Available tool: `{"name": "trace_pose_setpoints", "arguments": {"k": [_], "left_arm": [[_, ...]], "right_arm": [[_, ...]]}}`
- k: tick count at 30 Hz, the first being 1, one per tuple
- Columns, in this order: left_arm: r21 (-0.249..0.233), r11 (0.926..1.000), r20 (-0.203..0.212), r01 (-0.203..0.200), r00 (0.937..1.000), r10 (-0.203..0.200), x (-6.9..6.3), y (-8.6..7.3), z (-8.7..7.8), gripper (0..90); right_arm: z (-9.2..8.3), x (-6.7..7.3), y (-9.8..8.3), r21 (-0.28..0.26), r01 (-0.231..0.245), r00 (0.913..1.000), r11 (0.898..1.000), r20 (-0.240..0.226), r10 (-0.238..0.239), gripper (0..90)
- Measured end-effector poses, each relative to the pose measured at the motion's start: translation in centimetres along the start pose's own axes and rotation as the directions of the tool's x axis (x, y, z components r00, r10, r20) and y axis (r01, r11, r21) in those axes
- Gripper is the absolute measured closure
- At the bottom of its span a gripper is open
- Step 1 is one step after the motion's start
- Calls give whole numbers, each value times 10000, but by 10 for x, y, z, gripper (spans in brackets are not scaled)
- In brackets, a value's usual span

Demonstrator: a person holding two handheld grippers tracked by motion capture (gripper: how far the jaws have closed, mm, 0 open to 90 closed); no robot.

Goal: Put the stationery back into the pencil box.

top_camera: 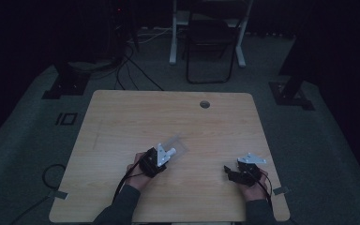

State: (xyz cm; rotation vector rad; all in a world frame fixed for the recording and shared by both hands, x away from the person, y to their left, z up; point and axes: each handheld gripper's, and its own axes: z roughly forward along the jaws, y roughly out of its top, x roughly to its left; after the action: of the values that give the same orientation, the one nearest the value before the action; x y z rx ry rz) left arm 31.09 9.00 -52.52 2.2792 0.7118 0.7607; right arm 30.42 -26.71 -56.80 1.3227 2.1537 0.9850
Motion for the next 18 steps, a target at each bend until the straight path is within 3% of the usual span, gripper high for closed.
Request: {"name": "trace_pose_setpoints", "arguments": {"k": [12,18], "left_arm": [[-157,9999,41,-60,10000,61,-2,1,-5,665],[-464,9988,559,143,9984,-117,-7,-1,-11,636]], "right_arm": [[0,0,0,-4,-3,10000,10000,0,3,305],[-1,0,-1,0,4,10000,10000,3,-4,305]]}}
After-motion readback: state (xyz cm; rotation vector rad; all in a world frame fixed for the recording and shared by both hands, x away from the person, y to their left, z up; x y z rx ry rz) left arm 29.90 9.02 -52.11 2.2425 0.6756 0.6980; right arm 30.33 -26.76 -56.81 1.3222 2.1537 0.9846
